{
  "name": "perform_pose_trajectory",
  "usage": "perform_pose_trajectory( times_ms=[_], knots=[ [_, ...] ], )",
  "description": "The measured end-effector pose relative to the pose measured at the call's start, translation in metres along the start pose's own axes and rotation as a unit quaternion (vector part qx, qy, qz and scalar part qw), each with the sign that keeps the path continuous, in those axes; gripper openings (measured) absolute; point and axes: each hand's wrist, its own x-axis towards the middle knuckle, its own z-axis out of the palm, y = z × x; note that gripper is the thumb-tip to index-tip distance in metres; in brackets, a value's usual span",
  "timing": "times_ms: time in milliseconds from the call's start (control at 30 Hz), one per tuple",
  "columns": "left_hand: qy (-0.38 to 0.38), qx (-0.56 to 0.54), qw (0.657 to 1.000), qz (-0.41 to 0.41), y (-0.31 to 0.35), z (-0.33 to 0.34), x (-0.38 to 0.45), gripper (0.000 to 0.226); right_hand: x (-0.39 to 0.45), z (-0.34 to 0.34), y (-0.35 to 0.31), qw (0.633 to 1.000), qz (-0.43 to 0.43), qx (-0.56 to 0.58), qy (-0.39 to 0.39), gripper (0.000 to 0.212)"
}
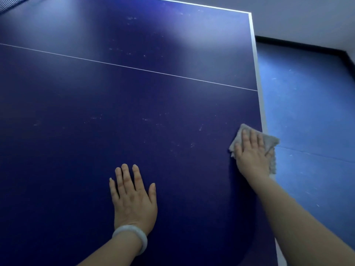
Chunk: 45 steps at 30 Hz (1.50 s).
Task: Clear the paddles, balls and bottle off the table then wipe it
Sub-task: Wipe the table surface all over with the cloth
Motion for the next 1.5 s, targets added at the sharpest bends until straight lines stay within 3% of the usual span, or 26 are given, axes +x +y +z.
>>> perform_pose_trajectory(
  times_ms=[100,167,233,267,333,467,567,733,833,1000,1167,1367,1500],
  knots=[
    [0.000,0.003,1.000,-0.002,0.000,0.000,0.000,0.081,-0.015,0.007,-0.030,0.999,0.029,0.011,-0.008,0.059],
    [-0.001,0.002,1.000,-0.002,0.000,0.000,0.000,0.081,-0.054,0.023,-0.057,0.996,-0.086,-0.015,0.008,0.059],
    [-0.004,0.005,1.000,-0.001,0.000,0.000,0.001,0.082,-0.091,0.030,-0.071,0.968,-0.246,-0.034,0.012,0.057],
    [-0.003,0.006,1.000,-0.001,0.000,0.001,0.001,0.083,-0.093,0.029,-0.070,0.957,-0.287,-0.036,0.010,0.057],
    [0.003,0.004,1.000,-0.001,0.000,0.002,0.000,0.087,-0.064,0.019,-0.053,0.963,-0.265,-0.051,0.003,0.057],
    [-0.004,-0.007,1.000,0.000,0.001,-0.001,0.000,0.088,0.028,-0.007,-0.006,0.999,-0.047,-0.010,-0.019,0.056],
    [-0.005,-0.009,1.000,0.002,0.000,-0.001,0.000,0.083,0.043,-0.020,0.008,0.999,-0.009,0.039,-0.033,0.055],
    [-0.006,-0.002,1.000,0.005,0.001,-0.002,0.000,0.083,-0.040,-0.005,0.029,0.998,-0.061,0.012,0.007,0.057],
    [-0.015,-0.005,1.000,0.010,0.002,-0.003,-0.001,0.079,-0.081,0.001,0.042,0.997,-0.075,-0.019,-0.019,0.058],
    [-0.020,0.008,1.000,0.005,0.001,-0.007,-0.001,0.080,-0.023,-0.004,0.027,0.999,-0.053,-0.009,0.003,0.056],
    [-0.027,0.019,0.999,0.000,0.000,-0.003,0.000,0.081,0.028,-0.010,-0.020,0.999,0.004,0.008,-0.043,0.059],
    [-0.005,-0.002,1.000,0.012,-0.001,-0.004,0.000,0.085,-0.058,0.020,-0.062,0.977,-0.208,-0.027,-0.045,0.059],
    [-0.003,-0.054,0.998,0.018,-0.006,-0.012,0.018,0.071,-0.068,0.019,-0.041,0.969,-0.240,-0.037,-0.039,0.060]
  ],
)
